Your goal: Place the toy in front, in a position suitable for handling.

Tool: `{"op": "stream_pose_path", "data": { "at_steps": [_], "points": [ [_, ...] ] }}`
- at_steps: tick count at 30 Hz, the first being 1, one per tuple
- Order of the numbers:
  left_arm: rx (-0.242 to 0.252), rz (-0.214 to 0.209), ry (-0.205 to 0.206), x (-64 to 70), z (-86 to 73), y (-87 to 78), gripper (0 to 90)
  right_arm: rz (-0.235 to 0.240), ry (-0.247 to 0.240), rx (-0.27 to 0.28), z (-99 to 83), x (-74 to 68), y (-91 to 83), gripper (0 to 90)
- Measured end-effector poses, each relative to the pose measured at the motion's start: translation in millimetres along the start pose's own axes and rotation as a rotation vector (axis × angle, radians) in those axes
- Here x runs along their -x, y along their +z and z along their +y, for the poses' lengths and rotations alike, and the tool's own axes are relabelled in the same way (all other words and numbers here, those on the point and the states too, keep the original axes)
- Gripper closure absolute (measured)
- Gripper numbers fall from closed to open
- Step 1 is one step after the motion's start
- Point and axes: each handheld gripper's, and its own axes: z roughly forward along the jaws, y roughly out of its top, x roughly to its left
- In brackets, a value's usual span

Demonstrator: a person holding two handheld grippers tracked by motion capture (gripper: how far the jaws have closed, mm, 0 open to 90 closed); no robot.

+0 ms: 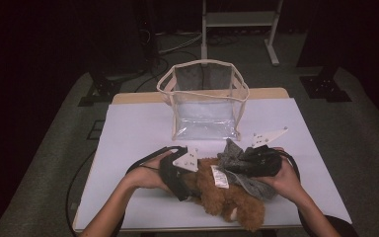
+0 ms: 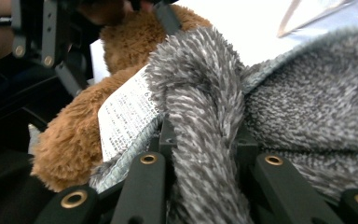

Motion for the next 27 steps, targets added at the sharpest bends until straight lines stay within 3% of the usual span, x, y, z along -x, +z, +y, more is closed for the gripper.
{"op": "stream_pose_path", "data": {
  "at_steps": [4, 8, 18, 19, 22, 23, 25, 27],
  "points": [
    [-0.002, 0.018, -0.013, -3.8, -1.6, 4.9, 10.7, -0.009, 0.019, 0.004, -4.0, 6.6, -8.1, 72.1],
    [-0.008, 0.024, 0.000, -5.6, -0.4, 5.0, 13.2, -0.006, 0.035, 0.008, -8.4, 7.2, -14.2, 72.0],
    [-0.078, 0.036, 0.064, -6.2, 22.9, 22.3, 13.1, 0.012, 0.060, 0.007, -8.9, 12.5, -1.5, 72.1],
    [-0.080, 0.041, 0.074, -6.5, 24.9, 23.7, 15.3, 0.013, 0.063, 0.008, -9.2, 13.6, -1.5, 72.1],
    [-0.065, 0.064, 0.090, -8.6, 28.0, 24.3, 39.4, 0.013, 0.082, 0.019, -11.5, 19.7, -3.2, 72.0],
    [-0.053, 0.069, 0.073, -10.8, 28.8, 22.6, 47.1, 0.017, 0.092, 0.025, -12.0, 22.4, -4.8, 72.0],
    [0.002, 0.064, -0.009, -18.6, 29.0, 18.1, 58.7, 0.013, 0.108, 0.042, -11.9, 28.3, -9.0, 72.0],
    [0.033, 0.061, -0.050, -26.1, 28.5, 14.7, 63.8, 0.020, 0.121, 0.052, -9.5, 33.5, -13.0, 72.0]
  ]
}}
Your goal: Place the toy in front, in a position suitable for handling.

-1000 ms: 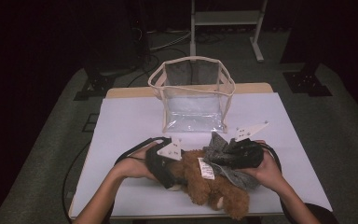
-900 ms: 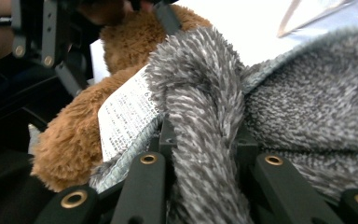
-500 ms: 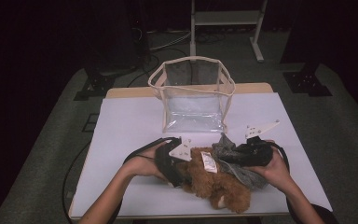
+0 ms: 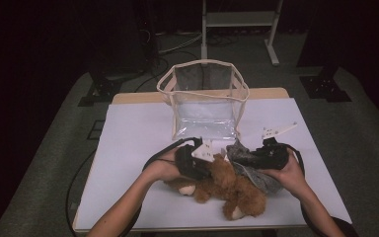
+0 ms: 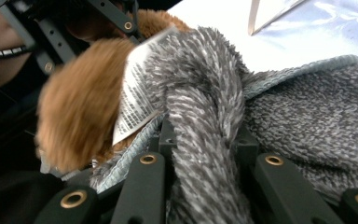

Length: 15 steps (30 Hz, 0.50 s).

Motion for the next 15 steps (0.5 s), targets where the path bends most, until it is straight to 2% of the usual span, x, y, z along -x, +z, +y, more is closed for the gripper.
{"op": "stream_pose_path", "data": {
  "at_steps": [3, 11, 15],
  "points": [
    [0.030, 0.036, -0.017, -6.1, 2.3, -0.7, 66.9, 0.011, 0.003, 0.000, 8.8, 4.5, -2.8, 72.0],
    [0.113, 0.096, -0.050, -26.7, 17.4, -10.0, 69.8, -0.021, -0.036, -0.023, 45.4, 14.5, -14.5, 71.9],
    [0.146, 0.160, -0.046, -37.1, 26.7, -14.6, 69.0, -0.047, -0.060, -0.023, 65.7, 17.9, -25.8, 71.9]
  ]
}}
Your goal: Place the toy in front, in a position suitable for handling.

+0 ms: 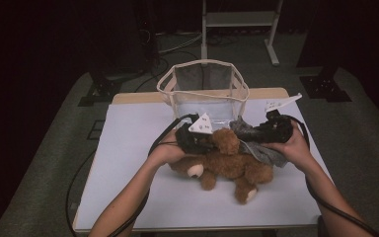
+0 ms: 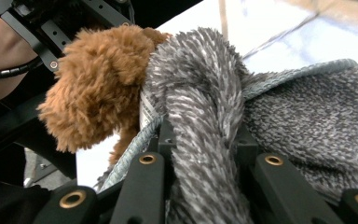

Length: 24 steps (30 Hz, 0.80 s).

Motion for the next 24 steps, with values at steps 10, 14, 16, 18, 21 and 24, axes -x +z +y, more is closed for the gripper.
{"op": "stream_pose_path", "data": {
  "at_steps": [10, 14, 16, 18, 21, 24],
  "points": [
    [-0.051, -0.038, 0.011, 18.8, -26.0, 12.6, 59.5, -0.036, -0.020, -0.100, -9.2, 6.5, 22.0, 72.2],
    [-0.061, -0.091, 0.034, 30.5, -37.1, 1.4, 44.5, 0.003, -0.016, -0.073, -39.3, -3.5, 31.1, 72.4],
    [-0.074, -0.094, 0.048, 33.4, -41.1, -7.9, 37.9, -0.009, -0.020, -0.051, -48.6, -8.7, 27.1, 72.4],
    [-0.075, -0.094, 0.043, 32.7, -45.4, -18.9, 32.7, -0.012, -0.015, -0.039, -56.8, -12.6, 24.4, 72.4],
    [-0.056, -0.058, 0.012, 25.0, -53.4, -32.8, 28.9, -0.001, -0.011, -0.028, -67.3, -18.4, 23.4, 72.5],
    [-0.089, -0.033, -0.025, 16.6, -64.9, -36.0, 28.7, -0.004, -0.022, -0.037, -71.4, -24.8, 22.4, 72.5]
  ]
}}
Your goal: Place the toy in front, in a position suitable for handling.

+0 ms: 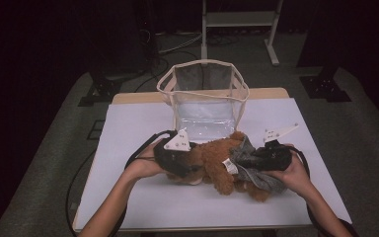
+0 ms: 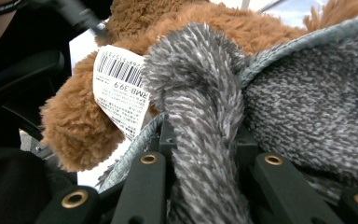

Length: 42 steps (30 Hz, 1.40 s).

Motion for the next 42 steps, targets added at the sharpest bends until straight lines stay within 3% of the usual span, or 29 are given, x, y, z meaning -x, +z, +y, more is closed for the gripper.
{"op": "stream_pose_path", "data": {
  "at_steps": [2, 5, 9, 10, 11, 15, 17, 22, 25, 26, 27, 28, 30, 31, 32, 33, 38, 39, 42],
  "points": [
    [0.005, -0.016, -0.036, -1.3, -8.2, 3.7, 29.0, 0.001, -0.004, -0.018, 1.4, -3.3, -1.2, 72.5],
    [0.008, -0.017, -0.047, 0.1, -12.2, 6.0, 29.6, -0.014, -0.041, -0.049, 13.6, -11.6, -5.9, 72.3],
    [0.000, -0.023, -0.017, 5.9, -13.3, 7.9, 30.5, -0.029, -0.121, -0.054, 43.2, -22.7, -4.1, 72.2],
    [0.000, -0.023, -0.017, 5.9, -13.3, 7.9, 30.6, -0.029, -0.121, -0.054, 43.2, -22.7, -4.1, 72.2],
    [-0.009, -0.030, 0.001, 9.0, -12.6, 6.5, 30.5, -0.040, -0.151, -0.052, 58.0, -23.4, 1.6, 72.1],
    [-0.006, -0.042, 0.017, 13.8, -14.5, 2.7, 30.5, -0.056, -0.165, -0.063, 76.3, -14.3, 13.5, 71.9],
    [-0.006, -0.043, 0.023, 13.5, -15.6, 1.2, 30.4, -0.053, -0.152, -0.062, 77.3, -6.8, 15.7, 71.9],
    [0.044, -0.049, -0.013, 9.0, -18.9, -5.4, 28.8, -0.032, -0.107, -0.084, 65.8, 3.0, 19.3, 71.9],
    [0.049, -0.027, -0.063, 3.2, -19.3, -11.9, 19.0, -0.016, -0.081, -0.063, 50.3, 2.5, 15.8, 72.0],
    [0.049, -0.027, -0.063, 3.2, -19.3, -11.9, 17.2, -0.016, -0.081, -0.063, 50.3, 2.5, 15.8, 72.0],
    [0.042, -0.015, -0.097, -1.3, -22.4, -13.1, 15.2, -0.001, -0.073, -0.054, 42.2, 0.3, 12.5, 72.1],
    [0.042, -0.015, -0.097, -1.3, -22.4, -13.1, 12.3, -0.001, -0.073, -0.054, 42.2, 0.3, 12.5, 72.1],
    [0.037, -0.035, -0.145, -6.6, -27.4, -11.6, 9.5, 0.012, -0.071, -0.045, 35.0, -3.7, 9.7, 72.1],
    [0.040, -0.078, -0.178, -8.9, -33.2, -7.2, 9.2, 0.015, -0.076, -0.040, 29.4, -9.3, 7.3, 72.1],
    [0.040, -0.078, -0.178, -8.9, -33.2, -7.2, 9.6, 0.015, -0.076, -0.040, 29.4, -9.3, 7.3, 72.1],
    [0.040, -0.143, -0.184, -6.8, -38.0, -0.8, 13.6, 0.016, -0.083, -0.041, 26.2, -15.3, 5.3, 72.1],
    [0.030, -0.141, -0.127, 1.8, -37.9, 2.8, 19.0, -0.009, -0.123, -0.059, 32.8, -27.8, 4.1, 71.8],
    [0.027, -0.137, -0.115, 3.0, -36.7, 2.4, 19.0, -0.025, -0.149, -0.067, 41.0, -32.0, 6.3, 71.6],
    [0.015, -0.123, -0.071, 6.5, -35.5, 0.6, 19.0, -0.025, -0.168, -0.067, 50.2, -33.7, 12.8, 71.4]
  ]
}}
